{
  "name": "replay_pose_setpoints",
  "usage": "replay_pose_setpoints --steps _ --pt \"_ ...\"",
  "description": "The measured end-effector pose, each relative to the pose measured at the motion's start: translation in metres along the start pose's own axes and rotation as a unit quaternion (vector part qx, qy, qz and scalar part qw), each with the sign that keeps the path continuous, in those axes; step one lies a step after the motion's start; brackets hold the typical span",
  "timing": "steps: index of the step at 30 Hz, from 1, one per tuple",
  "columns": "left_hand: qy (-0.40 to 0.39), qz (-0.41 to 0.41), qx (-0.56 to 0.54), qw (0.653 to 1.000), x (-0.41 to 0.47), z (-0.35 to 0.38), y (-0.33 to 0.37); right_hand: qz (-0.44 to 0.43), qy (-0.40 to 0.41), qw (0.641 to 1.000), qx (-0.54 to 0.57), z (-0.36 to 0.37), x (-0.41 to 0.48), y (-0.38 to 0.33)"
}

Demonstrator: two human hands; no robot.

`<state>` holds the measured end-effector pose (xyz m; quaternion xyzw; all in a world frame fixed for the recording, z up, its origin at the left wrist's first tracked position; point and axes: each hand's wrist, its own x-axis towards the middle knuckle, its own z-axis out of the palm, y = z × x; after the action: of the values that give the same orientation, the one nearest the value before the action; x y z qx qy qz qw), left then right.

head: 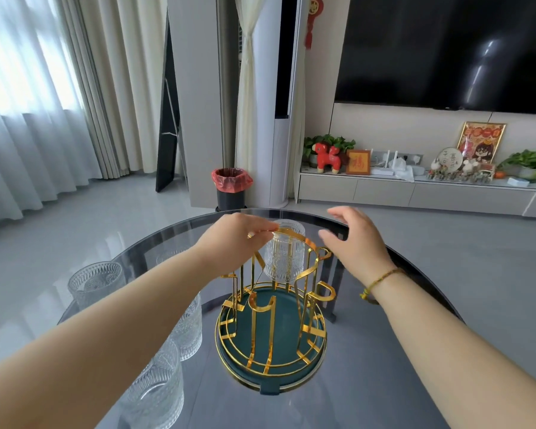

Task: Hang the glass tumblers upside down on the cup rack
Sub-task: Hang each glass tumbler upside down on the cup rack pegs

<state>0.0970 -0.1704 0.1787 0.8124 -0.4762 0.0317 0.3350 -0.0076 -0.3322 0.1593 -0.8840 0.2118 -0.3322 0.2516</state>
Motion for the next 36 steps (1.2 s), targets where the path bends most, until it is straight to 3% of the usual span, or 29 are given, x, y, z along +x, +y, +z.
replay_pose_setpoints --steps 3,7,11,16,20,26,36 --pt "-0.004 0.02 0.021 1.0 -0.03 -0.009 -0.006 -0.051 0.126 0.991 0.017 -0.008 -0.034 -0.018" --pt "0.089 0.033 0.009 0.995 -0.088 -0.033 -0.027 -0.137 0.156 0.977 0.056 0.0 -0.083 -0.048" --pt "0.174 0.01 0.016 0.985 -0.152 -0.047 -0.054 -0.134 0.057 0.983 0.112 0.042 -0.128 -0.063" --pt "0.228 -0.091 0.046 0.968 -0.225 -0.031 -0.094 -0.028 -0.139 0.977 0.162 0.113 -0.179 -0.065" --pt "0.187 -0.164 0.054 0.967 -0.254 -0.003 -0.117 0.057 -0.208 0.958 0.188 0.156 -0.201 -0.071" --pt "0.12 -0.219 0.074 0.966 -0.259 0.026 -0.144 0.096 -0.199 0.958 0.18 0.19 -0.201 -0.084" --pt "0.024 -0.141 0.195 0.97 -0.253 0.021 -0.151 0.135 -0.207 0.963 0.103 0.203 -0.19 -0.085"
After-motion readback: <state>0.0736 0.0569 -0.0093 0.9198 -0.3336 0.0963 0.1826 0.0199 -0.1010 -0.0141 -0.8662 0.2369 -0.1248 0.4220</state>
